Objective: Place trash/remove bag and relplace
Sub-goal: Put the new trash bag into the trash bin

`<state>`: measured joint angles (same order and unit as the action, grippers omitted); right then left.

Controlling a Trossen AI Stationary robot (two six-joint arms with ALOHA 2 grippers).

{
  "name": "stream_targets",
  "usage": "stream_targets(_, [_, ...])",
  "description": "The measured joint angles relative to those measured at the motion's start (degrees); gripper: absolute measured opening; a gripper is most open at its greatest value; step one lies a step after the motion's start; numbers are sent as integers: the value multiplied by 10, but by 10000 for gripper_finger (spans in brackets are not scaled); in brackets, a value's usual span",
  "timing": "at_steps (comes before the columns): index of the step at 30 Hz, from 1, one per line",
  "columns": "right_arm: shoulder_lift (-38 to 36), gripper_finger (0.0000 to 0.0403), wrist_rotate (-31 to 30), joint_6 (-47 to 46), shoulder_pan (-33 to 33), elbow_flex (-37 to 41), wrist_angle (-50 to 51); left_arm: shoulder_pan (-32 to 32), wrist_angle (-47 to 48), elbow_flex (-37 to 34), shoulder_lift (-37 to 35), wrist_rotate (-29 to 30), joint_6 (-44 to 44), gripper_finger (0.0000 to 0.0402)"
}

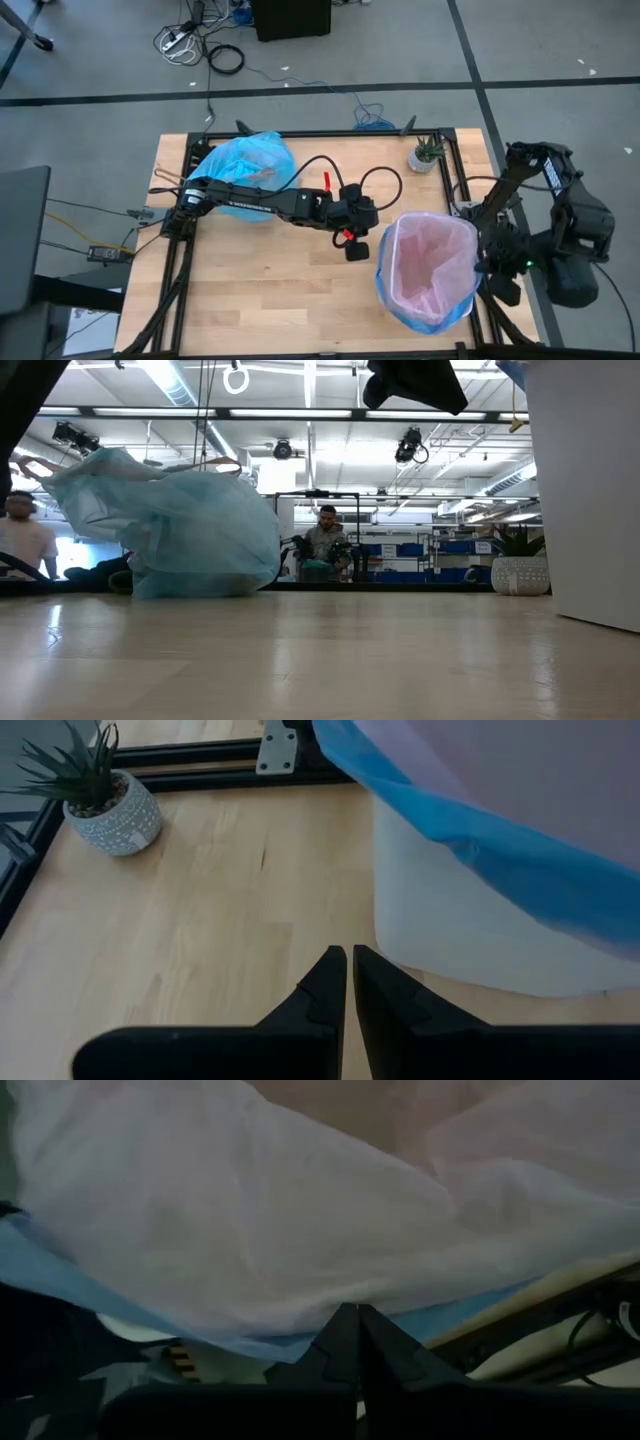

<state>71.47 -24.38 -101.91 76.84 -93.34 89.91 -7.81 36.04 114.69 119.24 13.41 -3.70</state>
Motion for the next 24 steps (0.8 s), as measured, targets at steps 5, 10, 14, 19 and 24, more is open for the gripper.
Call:
stream_targets(5, [22,0,-18,-13,0,31,-13,0,-15,0,0,0,-11,33])
stream_targets(10, [39,0,-48,-14,-2,74,-31,0,-40,0,0,0,-12,33])
stream_targets(14, [43,0,-68,-11,-19,112,-37,0,-41,0,0,-7,-12,33])
stream_targets(19, [43,0,-102,18,-62,146,-40,0,-39,0,0,-10,-11,33])
stream_targets(24, [41,0,-110,93,-126,165,-66,2,-29,-1,-2,-6,-8,33])
